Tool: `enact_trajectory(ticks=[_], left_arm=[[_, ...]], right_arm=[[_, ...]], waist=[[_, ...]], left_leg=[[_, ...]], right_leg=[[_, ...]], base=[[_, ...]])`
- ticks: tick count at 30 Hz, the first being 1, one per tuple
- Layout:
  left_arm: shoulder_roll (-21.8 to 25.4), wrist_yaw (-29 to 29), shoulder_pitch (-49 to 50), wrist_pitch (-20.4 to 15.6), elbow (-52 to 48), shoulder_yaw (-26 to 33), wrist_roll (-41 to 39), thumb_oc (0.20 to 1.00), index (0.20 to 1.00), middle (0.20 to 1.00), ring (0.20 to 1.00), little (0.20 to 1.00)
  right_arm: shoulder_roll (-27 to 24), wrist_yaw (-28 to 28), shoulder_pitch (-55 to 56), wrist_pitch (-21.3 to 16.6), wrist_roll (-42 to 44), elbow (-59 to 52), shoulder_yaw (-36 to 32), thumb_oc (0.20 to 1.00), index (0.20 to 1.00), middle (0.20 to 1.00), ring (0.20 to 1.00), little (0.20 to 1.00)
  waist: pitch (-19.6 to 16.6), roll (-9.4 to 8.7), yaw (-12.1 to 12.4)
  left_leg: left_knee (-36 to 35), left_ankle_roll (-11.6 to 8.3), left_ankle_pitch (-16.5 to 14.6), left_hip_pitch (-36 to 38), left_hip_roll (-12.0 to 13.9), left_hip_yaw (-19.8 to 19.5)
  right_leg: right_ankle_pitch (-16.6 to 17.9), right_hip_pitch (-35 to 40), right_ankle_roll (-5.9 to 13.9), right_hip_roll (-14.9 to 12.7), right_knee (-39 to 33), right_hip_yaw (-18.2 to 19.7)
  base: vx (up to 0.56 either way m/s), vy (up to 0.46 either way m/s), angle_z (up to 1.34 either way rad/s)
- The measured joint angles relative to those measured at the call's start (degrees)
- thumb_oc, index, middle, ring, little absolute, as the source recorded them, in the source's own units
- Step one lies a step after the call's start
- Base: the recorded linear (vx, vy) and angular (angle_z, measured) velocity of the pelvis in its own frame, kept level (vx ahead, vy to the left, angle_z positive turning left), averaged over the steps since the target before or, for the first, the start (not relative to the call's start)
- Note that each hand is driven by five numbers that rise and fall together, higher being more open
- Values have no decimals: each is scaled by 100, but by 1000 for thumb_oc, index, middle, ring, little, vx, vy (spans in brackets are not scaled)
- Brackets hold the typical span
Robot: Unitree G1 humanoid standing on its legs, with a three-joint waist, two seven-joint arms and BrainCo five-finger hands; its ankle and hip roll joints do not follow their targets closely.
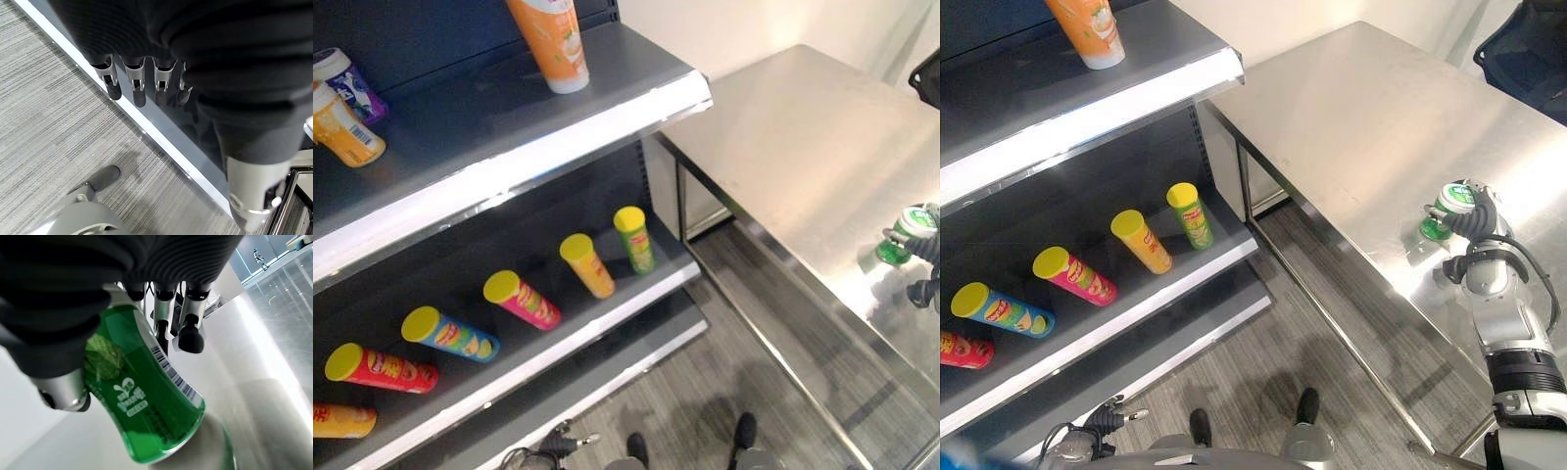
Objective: Put the goods on the table back onto the shelves and tidy them up.
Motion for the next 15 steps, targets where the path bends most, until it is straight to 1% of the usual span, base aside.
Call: enact_trajectory(ticks=[2, 5, 8, 11, 12, 14, 15], left_arm=[[-1, 0, -2, 0, -3, 13, -1, 1000, 1000, 1000, 1000, 1000], [-2, 6, -2, -3, -26, 108, -2, 1000, 1000, 1000, 1000, 1000], [-3, 6, 18, -7, -108, 232, -4, 1000, 1000, 1000, 1000, 1000], [-11, 2, 53, -20, -111, 276, -12, 1000, 1000, 1000, 1000, 1000], [-25, -1, 88, -16, -109, 274, -14, 1000, 1000, 1000, 1000, 1000], [-48, -9, 193, -20, -104, 285, -17, 1000, 1000, 1000, 1000, 1000], [-59, -9, 242, -19, -101, 288, -18, 1000, 1000, 1000, 1000, 1000]], right_arm=[[2, 0, 107, -32, 56, -285, -70, 200, 200, 200, 200, 200], [1, -4, 220, -214, 111, -820, -326, 200, 200, 200, 200, 200], [0, -1, 255, -421, 287, -1333, -486, 200, 200, 200, 200, 200], [-2, 103, 255, -681, 455, -1776, -523, 200, 200, 200, 200, 200], [-4, 124, 243, -802, 503, -1866, -528, 200, 200, 200, 200, 200], [-4, 198, 137, -883, 638, -1869, -497, 200, 200, 200, 200, 200], [-4, 247, 81, -885, 740, -1869, -457, 200, 200, 200, 200, 200]], waist=[[-2, 4, -5], [-8, 12, -13], [-11, 18, 13], [-42, 36, 94], [-55, 44, 157], [-71, 65, 294], [-74, 68, 316]], left_leg=[[0, 0, 0, 33, 4, -10], [9, 1, 1, 56, 21, -81], [8, -50, 33, 134, 81, -200], [16, -85, 52, 151, 177, -411], [17, -115, 72, 156, 215, -457], [37, -134, 82, 120, 275, -492], [55, -138, 79, 123, 296, -519]], right_leg=[[-7, 43, 1, 2, 0, -9], [-27, 115, -1, 0, 0, -69], [-78, 280, -24, 73, 0, -190], [-185, 458, -65, 135, 0, -377], [-232, 482, -75, 175, 4, -423], [-260, 500, -94, 267, 7, -462], [-273, 529, -102, 285, 11, -479]], base=[[-3, -20, 2], [1, -52, 11], [17, -87, 21], [0, -73, 30], [30, -118, 20], [26, -112, 9], [-3, -53, 23]])
